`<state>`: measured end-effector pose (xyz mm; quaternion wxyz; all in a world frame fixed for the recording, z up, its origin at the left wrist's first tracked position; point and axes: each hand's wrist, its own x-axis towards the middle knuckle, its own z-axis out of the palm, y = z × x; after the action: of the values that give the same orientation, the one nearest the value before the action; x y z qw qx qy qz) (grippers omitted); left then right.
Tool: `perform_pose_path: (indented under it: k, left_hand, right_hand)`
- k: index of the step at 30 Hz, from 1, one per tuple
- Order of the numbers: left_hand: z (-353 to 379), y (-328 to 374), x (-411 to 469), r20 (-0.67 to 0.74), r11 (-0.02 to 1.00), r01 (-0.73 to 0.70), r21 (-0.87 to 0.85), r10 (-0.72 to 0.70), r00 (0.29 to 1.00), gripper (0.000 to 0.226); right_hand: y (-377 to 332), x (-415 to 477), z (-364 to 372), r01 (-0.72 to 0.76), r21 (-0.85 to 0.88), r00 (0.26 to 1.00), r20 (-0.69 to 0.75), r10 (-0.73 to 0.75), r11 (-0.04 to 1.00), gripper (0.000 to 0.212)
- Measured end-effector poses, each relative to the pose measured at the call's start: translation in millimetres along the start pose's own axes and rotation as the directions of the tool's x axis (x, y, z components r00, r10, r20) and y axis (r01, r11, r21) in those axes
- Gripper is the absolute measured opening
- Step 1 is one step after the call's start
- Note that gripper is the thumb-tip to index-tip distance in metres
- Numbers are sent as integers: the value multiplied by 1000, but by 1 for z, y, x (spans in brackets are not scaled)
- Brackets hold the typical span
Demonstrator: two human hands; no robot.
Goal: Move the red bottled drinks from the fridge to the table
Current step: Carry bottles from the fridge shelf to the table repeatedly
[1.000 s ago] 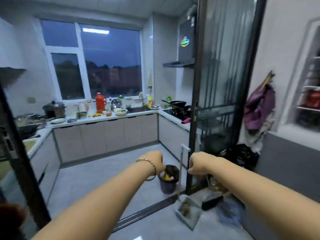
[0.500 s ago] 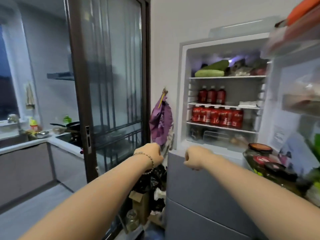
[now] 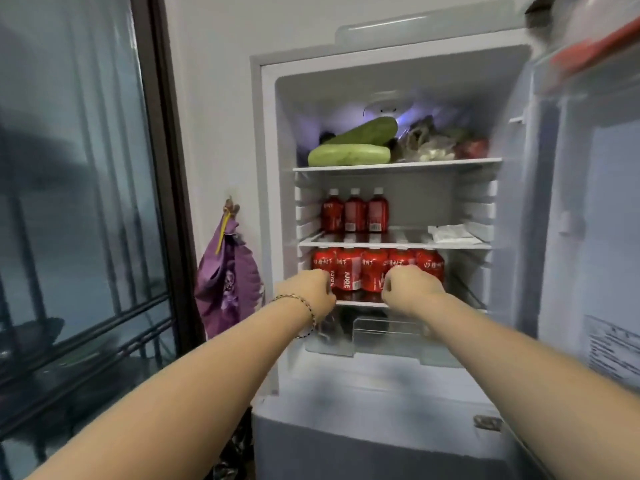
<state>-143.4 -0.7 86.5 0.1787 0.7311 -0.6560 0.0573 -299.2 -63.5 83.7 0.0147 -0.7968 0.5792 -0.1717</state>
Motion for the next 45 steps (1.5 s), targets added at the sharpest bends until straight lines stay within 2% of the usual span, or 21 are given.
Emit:
perform_pose_path:
  k: [3,6,9,12,15,19,21,23,27,29,33,36,37,39,42,45]
  left_hand:
    - [19,0,61,-91,999,-15,-33,12,996,18]
    - [30,3,126,-196,995,-28,-97,8,981,17]
    - [26,8,187,-236,990,-46,-130,14,972,19]
    - [27,8,250,-250,979,-37,-201,-15,968,18]
    - [38,0,301,-231,967,8,-254,-69,971,22]
    - [61,-8,361,-244,958,31,-286,-104,964,47]
    - [68,-8,381,-241,942,51,-333,-137,961,50]
    - [74,-7,397,-235,925,69,-374,-167,957,53]
    - [81,-9,424,-290,894,55,-444,-202,935,65]
    - [83,-15,435,-286,876,71,-477,-231,930,68]
    - [84,-21,454,-273,813,70,-579,-274,922,48]
    - [86,-19,461,-252,788,90,-609,-300,920,52]
    - [86,-19,462,-244,804,98,-587,-291,925,57]
    - [86,-18,464,-246,843,103,-528,-268,931,64]
    - [80,-11,458,-177,793,129,-595,-286,942,71]
    - [77,-7,447,-145,746,57,-663,-202,969,64]
  right_hand:
    - [11,64,4,-24,26,982,-187,28,999,24]
    - [19,134,5,-13,85,959,-282,36,996,25]
    - [26,203,5,13,98,960,-281,15,995,27]
    - [27,276,6,0,92,964,-265,24,996,42]
    - [16,333,10,-92,165,977,-176,121,982,65]
    - [6,390,23,-164,213,968,-155,199,963,104]
    - [7,408,29,-196,293,962,-129,242,936,110]
    - [8,419,31,-209,326,954,-141,266,922,109]
    - [12,437,29,-215,269,954,-147,261,939,108]
    - [18,444,34,-138,267,974,-139,180,954,100]
    - [29,436,26,-69,183,994,-76,84,981,102]
    - [44,417,17,73,173,996,-68,-62,982,83]
    - [51,412,16,97,187,994,-64,-86,978,81]
    - [57,404,15,82,238,996,-57,-70,968,90]
    - [58,389,5,43,266,999,4,-46,963,101]
    - [62,368,-10,79,240,993,67,-98,967,91]
